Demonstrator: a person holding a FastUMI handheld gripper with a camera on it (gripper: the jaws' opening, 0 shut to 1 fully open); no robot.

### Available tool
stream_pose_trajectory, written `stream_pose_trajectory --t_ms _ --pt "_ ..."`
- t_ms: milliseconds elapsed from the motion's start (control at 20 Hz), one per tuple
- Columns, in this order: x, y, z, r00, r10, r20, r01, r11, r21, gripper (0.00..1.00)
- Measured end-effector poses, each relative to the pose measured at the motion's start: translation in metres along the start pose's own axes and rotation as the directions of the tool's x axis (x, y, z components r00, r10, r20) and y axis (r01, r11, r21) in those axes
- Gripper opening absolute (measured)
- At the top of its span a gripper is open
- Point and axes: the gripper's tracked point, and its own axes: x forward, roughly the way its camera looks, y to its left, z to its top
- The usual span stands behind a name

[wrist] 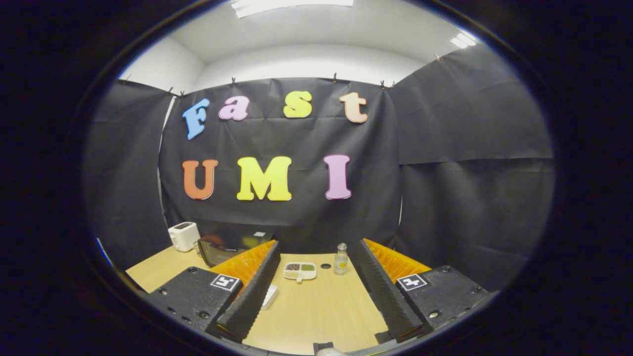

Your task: Open the toaster oven, put the food inside, and close the toaster oven door.

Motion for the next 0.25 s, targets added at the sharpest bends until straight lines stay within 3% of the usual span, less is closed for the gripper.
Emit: stream_pose_trajectory --t_ms 250 --pt "0.003 0.0029 0.0057 1.0 0.006 0.021 -0.006 1.0 -0.004 1.0"
